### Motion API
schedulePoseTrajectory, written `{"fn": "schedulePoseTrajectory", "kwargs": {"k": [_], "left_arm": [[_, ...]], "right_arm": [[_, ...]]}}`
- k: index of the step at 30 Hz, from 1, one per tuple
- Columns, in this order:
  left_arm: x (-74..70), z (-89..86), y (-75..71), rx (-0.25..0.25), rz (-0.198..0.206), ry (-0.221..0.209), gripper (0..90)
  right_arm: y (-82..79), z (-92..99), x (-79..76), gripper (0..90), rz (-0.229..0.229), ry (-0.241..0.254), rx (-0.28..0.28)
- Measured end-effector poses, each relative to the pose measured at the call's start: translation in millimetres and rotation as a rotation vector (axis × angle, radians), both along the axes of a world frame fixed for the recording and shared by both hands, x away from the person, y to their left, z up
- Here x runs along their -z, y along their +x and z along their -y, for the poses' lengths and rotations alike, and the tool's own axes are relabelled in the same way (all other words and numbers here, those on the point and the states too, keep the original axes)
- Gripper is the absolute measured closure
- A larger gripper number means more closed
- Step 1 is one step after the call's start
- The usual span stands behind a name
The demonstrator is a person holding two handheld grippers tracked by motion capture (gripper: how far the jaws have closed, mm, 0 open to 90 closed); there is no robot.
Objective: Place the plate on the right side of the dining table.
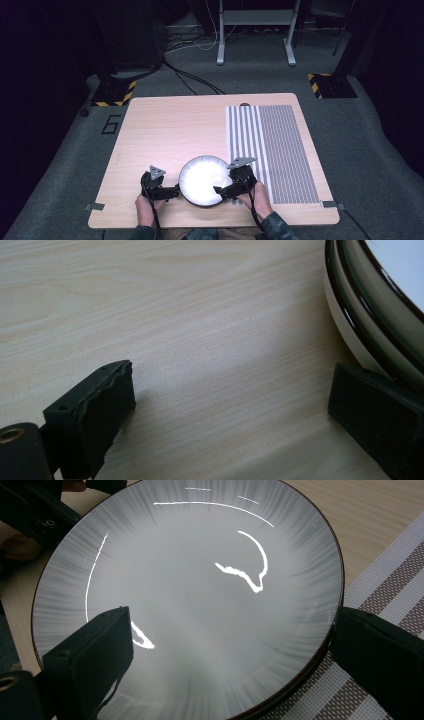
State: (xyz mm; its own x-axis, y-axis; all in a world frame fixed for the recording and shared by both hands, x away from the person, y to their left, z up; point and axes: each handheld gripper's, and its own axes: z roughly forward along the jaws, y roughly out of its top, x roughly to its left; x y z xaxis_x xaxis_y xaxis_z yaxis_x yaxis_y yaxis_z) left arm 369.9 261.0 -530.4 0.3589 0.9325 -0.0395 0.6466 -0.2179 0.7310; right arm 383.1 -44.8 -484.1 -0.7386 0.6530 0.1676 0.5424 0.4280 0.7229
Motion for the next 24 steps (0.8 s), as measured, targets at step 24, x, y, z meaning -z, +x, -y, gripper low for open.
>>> {"fn": "schedulePoseTrajectory", "kwargs": {"k": [24], "left_arm": [[-0.2,-4.8,-3.2,0.003,0.002,-0.038,4.5]], "right_arm": [[1.1,-6.4,3.4,4.4,0.004,0.014,0.005]]}}
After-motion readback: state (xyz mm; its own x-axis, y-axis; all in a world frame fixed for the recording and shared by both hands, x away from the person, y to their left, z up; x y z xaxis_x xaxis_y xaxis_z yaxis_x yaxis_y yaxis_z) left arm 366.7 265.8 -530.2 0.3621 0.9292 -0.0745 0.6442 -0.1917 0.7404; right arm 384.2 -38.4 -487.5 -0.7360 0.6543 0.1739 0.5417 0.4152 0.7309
